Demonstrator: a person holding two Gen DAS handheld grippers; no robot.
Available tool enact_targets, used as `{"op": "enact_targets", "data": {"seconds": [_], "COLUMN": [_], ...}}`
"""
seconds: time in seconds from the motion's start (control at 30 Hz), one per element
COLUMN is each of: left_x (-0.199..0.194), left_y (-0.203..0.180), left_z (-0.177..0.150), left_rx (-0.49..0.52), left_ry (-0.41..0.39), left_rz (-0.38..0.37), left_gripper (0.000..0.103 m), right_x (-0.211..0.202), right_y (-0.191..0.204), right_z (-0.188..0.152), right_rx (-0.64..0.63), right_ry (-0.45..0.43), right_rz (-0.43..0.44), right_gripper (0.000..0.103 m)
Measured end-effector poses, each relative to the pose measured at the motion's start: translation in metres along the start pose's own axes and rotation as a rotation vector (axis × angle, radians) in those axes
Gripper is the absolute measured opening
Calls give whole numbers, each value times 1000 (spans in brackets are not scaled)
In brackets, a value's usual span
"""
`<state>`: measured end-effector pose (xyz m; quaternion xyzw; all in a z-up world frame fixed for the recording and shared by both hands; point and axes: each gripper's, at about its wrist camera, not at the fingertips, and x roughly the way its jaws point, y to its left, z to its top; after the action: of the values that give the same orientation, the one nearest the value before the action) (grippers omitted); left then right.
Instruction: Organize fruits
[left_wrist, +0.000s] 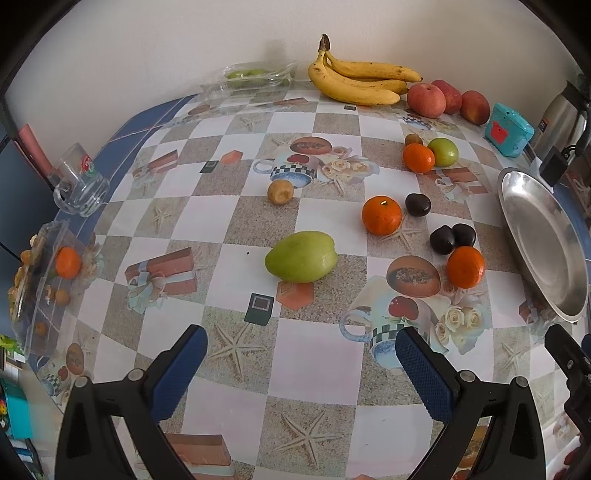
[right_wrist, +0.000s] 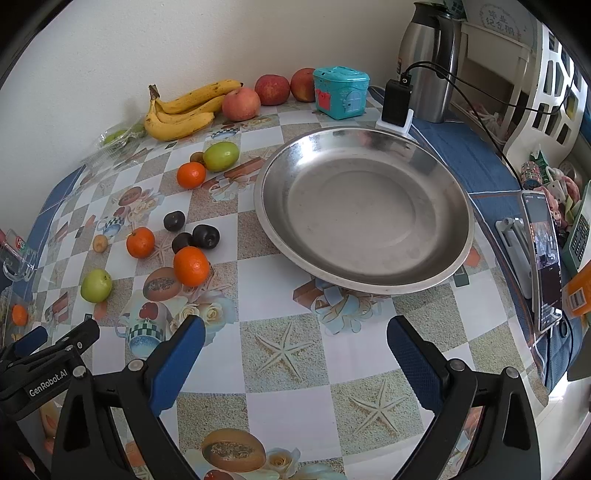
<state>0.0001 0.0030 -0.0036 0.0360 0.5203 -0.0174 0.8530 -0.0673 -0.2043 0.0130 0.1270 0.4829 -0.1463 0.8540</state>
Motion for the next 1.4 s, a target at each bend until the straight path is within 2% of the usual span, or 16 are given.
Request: {"op": "enact_targets", "data": {"seconds": [0.87,1.03,1.23,1.4], "left_x": [1,2,2,-3], "left_y": [0,3,7,14], "left_z": [0,-4,11,36], "left_rx": [-1,-5,-47,-92], "left_ry": [25,7,127,86], "left_rz": [1,-7,-30,-22], "left_gripper": [103,103,103,103], "right_x": [2,2,4,2], "right_y": [0,0,0,0], "right_z": [0,0,-1,11], "right_rx": [4,3,13,43], "right_ry": [10,10,23,25], "right_rz": [-3,-3,42,101], "right_gripper": [99,99,99,99]}}
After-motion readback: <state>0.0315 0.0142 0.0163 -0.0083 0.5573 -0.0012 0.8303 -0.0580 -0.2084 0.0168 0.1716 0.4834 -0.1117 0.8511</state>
